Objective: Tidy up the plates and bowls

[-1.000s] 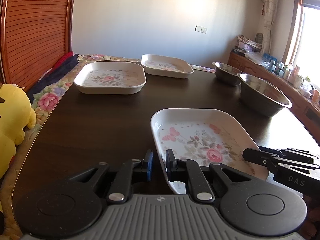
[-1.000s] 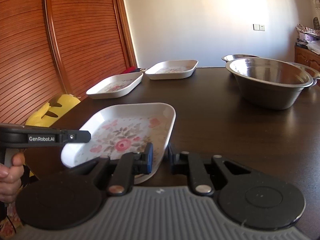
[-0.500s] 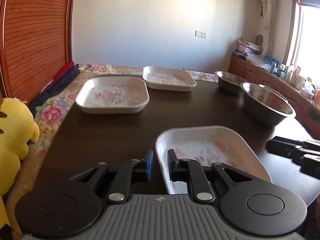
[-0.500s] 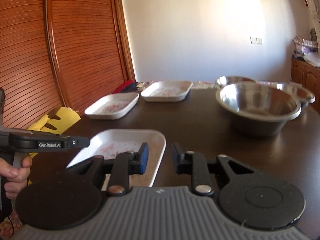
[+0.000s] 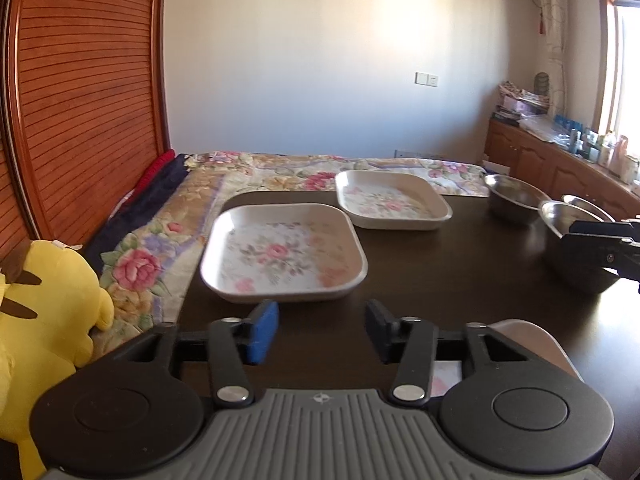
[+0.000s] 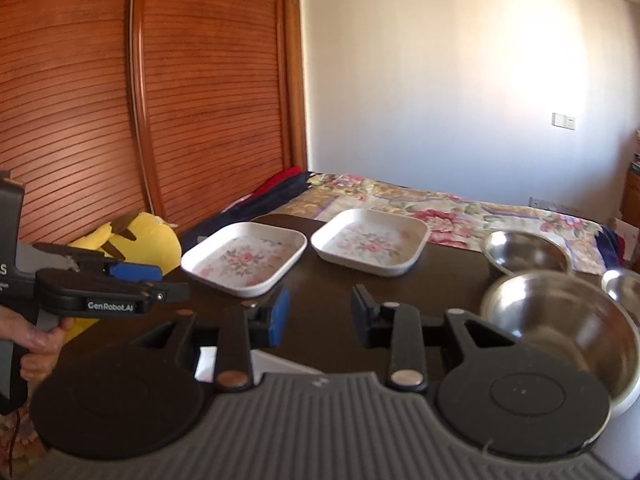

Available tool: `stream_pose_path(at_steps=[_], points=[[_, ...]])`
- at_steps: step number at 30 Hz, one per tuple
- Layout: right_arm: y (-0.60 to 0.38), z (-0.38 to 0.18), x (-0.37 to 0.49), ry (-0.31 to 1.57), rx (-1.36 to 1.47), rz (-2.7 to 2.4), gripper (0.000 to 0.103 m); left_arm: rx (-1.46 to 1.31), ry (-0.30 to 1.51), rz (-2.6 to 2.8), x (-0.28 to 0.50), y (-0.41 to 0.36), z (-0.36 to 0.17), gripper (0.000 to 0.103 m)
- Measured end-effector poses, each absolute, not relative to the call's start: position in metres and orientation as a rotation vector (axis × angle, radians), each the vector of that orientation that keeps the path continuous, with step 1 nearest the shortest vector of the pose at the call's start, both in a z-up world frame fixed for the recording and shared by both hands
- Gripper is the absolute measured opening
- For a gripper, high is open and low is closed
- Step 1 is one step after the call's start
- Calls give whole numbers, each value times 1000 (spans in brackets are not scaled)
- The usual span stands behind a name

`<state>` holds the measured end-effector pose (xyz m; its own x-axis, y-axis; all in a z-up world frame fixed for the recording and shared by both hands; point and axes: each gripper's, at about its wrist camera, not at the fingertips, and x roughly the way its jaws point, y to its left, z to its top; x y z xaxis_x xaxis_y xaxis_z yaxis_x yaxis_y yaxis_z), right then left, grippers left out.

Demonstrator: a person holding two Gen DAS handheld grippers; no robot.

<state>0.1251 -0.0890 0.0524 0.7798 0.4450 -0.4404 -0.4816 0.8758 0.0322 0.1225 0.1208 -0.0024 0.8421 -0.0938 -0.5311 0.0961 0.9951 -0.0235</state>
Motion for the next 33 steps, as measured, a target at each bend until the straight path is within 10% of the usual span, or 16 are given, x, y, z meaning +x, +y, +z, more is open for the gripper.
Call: stream_pose_path(at_steps=[7,25,33], points=[[-60,51,159,491,-130,549,54,22,565,-73,153,141,-4,70],[-12,24,235,660,-104,597,54,37,597,-32,209,179,-22,72],[-5,9,255,738,-85,603,47,6,610,-36,225,192,-26,56]])
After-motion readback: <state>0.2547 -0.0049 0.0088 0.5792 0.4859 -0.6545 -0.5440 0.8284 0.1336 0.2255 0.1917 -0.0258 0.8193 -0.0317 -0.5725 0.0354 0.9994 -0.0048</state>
